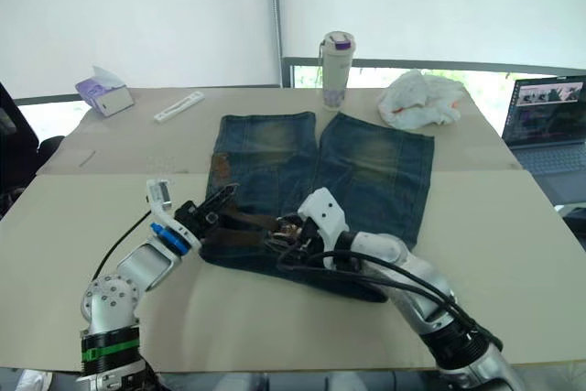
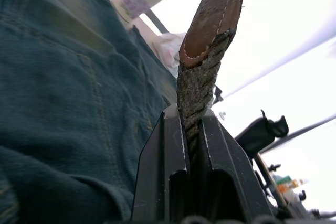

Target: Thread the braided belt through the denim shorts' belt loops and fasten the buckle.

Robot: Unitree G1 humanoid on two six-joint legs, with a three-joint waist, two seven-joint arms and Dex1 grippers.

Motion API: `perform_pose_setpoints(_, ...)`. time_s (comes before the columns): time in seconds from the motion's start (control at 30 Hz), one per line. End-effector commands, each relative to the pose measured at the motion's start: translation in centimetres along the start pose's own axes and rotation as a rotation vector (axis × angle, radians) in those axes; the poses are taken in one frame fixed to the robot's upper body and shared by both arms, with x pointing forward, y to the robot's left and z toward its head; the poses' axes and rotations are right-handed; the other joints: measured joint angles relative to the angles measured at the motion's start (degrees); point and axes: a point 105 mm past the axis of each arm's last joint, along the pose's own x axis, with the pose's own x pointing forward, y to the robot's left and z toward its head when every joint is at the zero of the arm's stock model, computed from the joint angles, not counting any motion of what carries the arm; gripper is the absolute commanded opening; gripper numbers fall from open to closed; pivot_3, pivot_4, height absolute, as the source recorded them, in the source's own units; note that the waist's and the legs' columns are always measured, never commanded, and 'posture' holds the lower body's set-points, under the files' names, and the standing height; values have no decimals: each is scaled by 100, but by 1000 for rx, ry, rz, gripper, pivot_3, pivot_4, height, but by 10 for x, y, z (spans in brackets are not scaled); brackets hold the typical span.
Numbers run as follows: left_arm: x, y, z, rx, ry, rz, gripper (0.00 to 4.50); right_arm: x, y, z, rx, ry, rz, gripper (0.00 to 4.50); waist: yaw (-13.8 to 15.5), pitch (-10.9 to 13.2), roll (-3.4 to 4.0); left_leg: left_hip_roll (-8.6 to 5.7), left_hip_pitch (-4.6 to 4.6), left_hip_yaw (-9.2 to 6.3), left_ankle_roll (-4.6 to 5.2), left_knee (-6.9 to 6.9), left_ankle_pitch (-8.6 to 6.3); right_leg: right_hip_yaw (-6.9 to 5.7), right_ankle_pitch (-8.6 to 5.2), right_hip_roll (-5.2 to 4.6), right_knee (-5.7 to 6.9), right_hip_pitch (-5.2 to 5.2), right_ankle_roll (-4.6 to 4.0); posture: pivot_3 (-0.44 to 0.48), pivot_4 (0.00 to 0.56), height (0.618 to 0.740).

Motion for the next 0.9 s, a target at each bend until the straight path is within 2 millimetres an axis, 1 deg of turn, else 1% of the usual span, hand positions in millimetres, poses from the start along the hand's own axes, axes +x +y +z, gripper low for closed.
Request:
perform_pose_setpoints(0.03,-4,-3,14,29,-37,-9,0,-5,-6,-2,-8,-11,-21,3484,-5,0,-1,0,1,0,0,-1,0,0,0,0,0,0,0,0,150,740)
perform_pose_setpoints(0.1,-6,-2,13,41,-26,-4,0,-10,-5,-21,5,66,-14,3484,-15,0,-1,-2,2,1,0,-3,0,0,0,1,0,0,0,0,150,740)
perform_pose_setpoints(0.17,-6,-1,14,37,-26,-7,0,-14,-7,-33,-6,126,-23,3484,-17,0,-1,-3,8,2,0,-6,0,1,0,1,0,3,0,0,150,740)
perform_pose_setpoints(0.2,-6,-2,13,40,-22,-10,0,-14,-8,-33,-9,116,-26,3484,-25,0,-1,-3,8,2,0,-6,0,1,0,2,0,3,0,0,150,740)
perform_pose_setpoints(0.3,-6,-5,8,47,0,-25,0,-15,-10,-17,62,18,-46,3484,-39,0,-2,-1,9,3,0,-7,0,2,0,7,0,3,-1,0,150,740)
perform_pose_setpoints(0.4,-6,-6,3,44,10,-28,0,-17,-8,-14,37,28,-31,3484,-36,0,-2,-1,11,4,-1,-10,0,5,0,5,1,3,-1,0,150,740)
perform_pose_setpoints(0.53,-7,-5,-1,46,25,-28,0,-13,-5,10,56,-75,-12,3484,-28,1,-3,-2,10,3,-1,-11,-1,4,0,-1,0,3,0,0,150,740)
perform_pose_setpoints(0.6,-8,-4,-3,53,36,-29,0,-13,-3,12,70,-85,-1,3484,-26,1,-3,-1,10,3,-1,-12,-1,4,0,-1,1,3,-1,0,150,740)
perform_pose_setpoints(0.7,-10,-4,-5,74,52,-33,0,-14,-6,6,66,-44,-16,3484,-15,1,-4,-3,10,2,-2,-13,-1,3,0,-3,-1,4,0,0,150,740)
perform_pose_setpoints(0.73,-10,-4,-5,76,52,-32,0,-15,-5,1,67,-18,-6,2951,-12,1,-4,-4,10,3,-2,-13,-1,3,0,-4,-1,3,0,0,150,740)
perform_pose_setpoints(0.77,-10,-4,-4,77,51,-32,0,-16,-4,-2,69,-2,2,2686,-8,1,-4,-4,10,3,-2,-13,-1,3,0,-6,-1,3,0,0,150,740)
perform_pose_setpoints(0.8,-10,-4,-4,80,51,-32,0,-17,-1,-4,64,12,22,2303,-6,1,-4,-4,10,3,-2,-13,-1,2,0,-6,-1,3,0,0,150,740)
perform_pose_setpoints(0.9,-11,-4,-5,83,55,-33,0,-17,-4,-6,68,13,-1,1266,-17,1,-4,-4,10,3,-2,-13,-1,2,0,-5,-2,3,0,0,150,740)
